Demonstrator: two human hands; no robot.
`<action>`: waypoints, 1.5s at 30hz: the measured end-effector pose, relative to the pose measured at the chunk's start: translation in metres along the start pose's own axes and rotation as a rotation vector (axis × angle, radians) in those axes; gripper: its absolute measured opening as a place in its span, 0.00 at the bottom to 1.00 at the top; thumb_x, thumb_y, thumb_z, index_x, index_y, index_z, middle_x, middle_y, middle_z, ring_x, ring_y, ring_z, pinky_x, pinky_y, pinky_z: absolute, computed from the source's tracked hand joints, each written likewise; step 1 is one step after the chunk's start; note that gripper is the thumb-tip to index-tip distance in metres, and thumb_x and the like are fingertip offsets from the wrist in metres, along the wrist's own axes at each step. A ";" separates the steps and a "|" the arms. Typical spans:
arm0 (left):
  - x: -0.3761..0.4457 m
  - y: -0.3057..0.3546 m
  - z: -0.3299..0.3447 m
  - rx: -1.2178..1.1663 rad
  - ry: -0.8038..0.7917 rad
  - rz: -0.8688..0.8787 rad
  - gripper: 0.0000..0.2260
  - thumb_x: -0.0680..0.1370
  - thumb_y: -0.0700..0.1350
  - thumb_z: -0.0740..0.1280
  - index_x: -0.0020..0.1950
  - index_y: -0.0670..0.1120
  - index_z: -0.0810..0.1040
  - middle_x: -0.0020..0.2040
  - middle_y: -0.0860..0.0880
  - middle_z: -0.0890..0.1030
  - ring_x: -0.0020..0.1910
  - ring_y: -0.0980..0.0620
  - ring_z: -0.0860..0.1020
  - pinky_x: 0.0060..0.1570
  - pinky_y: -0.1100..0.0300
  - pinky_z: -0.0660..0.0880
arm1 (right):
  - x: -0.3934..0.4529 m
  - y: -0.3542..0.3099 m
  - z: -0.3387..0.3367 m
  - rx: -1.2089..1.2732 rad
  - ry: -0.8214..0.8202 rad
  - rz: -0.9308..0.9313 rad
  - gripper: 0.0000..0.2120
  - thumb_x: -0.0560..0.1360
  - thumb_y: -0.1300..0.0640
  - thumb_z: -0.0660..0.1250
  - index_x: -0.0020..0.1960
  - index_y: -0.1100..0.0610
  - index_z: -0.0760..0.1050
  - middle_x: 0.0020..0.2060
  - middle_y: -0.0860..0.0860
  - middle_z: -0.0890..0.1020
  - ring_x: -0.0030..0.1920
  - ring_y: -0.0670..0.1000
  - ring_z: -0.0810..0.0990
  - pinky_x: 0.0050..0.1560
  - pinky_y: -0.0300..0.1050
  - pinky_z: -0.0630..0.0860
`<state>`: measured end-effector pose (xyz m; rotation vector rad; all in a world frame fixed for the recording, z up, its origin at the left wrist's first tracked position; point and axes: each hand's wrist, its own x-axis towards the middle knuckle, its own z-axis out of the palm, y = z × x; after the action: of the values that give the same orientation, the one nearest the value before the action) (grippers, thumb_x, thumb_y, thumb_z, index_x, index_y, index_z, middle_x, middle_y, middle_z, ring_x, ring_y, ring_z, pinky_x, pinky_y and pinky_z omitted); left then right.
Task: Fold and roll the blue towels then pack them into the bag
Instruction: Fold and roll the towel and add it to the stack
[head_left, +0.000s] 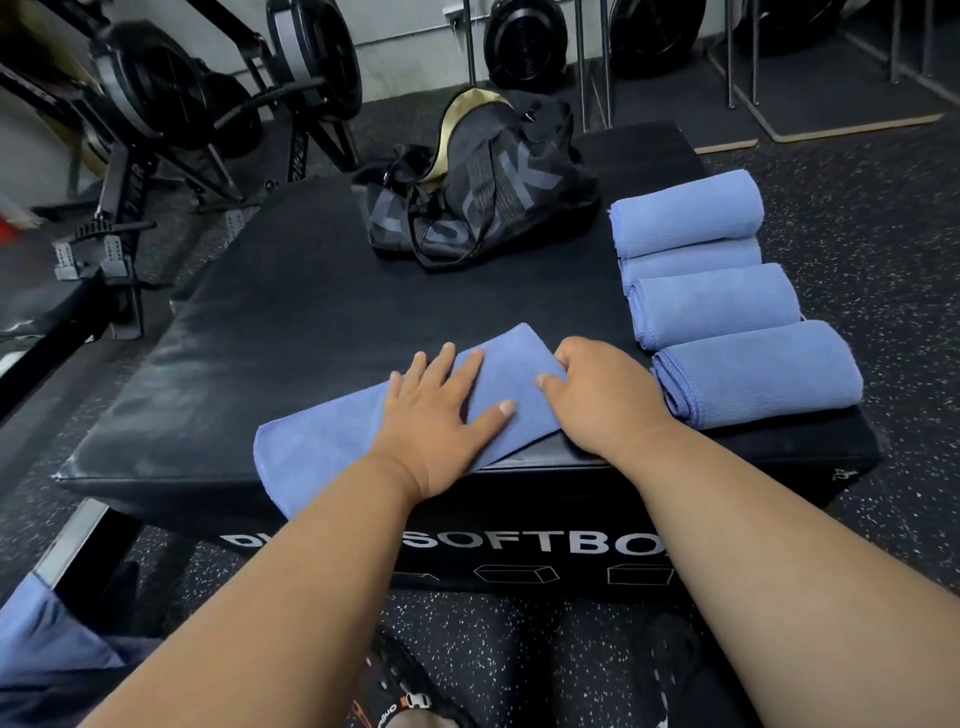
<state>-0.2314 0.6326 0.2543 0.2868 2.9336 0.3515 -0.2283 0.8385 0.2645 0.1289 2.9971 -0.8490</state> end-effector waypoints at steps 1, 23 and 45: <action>-0.005 -0.010 -0.002 0.002 0.024 -0.033 0.37 0.78 0.73 0.50 0.85 0.62 0.51 0.87 0.53 0.49 0.85 0.45 0.44 0.81 0.42 0.39 | 0.003 0.000 0.002 0.012 0.065 -0.008 0.10 0.82 0.48 0.65 0.49 0.55 0.71 0.44 0.49 0.77 0.45 0.57 0.75 0.42 0.51 0.66; -0.045 -0.096 -0.001 -0.030 0.143 -0.183 0.33 0.79 0.69 0.46 0.85 0.62 0.57 0.86 0.54 0.54 0.85 0.46 0.50 0.81 0.40 0.47 | -0.021 -0.028 -0.004 -0.278 -0.051 0.073 0.21 0.80 0.39 0.61 0.69 0.46 0.73 0.60 0.53 0.79 0.59 0.60 0.79 0.53 0.51 0.74; -0.061 -0.084 -0.006 -0.292 0.267 -0.058 0.17 0.81 0.56 0.67 0.70 0.66 0.75 0.69 0.65 0.66 0.70 0.55 0.64 0.73 0.55 0.61 | 0.072 -0.017 0.026 -0.177 -0.030 -0.024 0.35 0.82 0.50 0.55 0.86 0.49 0.46 0.86 0.52 0.46 0.78 0.60 0.62 0.74 0.60 0.58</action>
<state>-0.1875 0.5383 0.2481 0.1205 3.0786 0.8602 -0.3010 0.8156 0.2484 0.0753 3.0332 -0.5774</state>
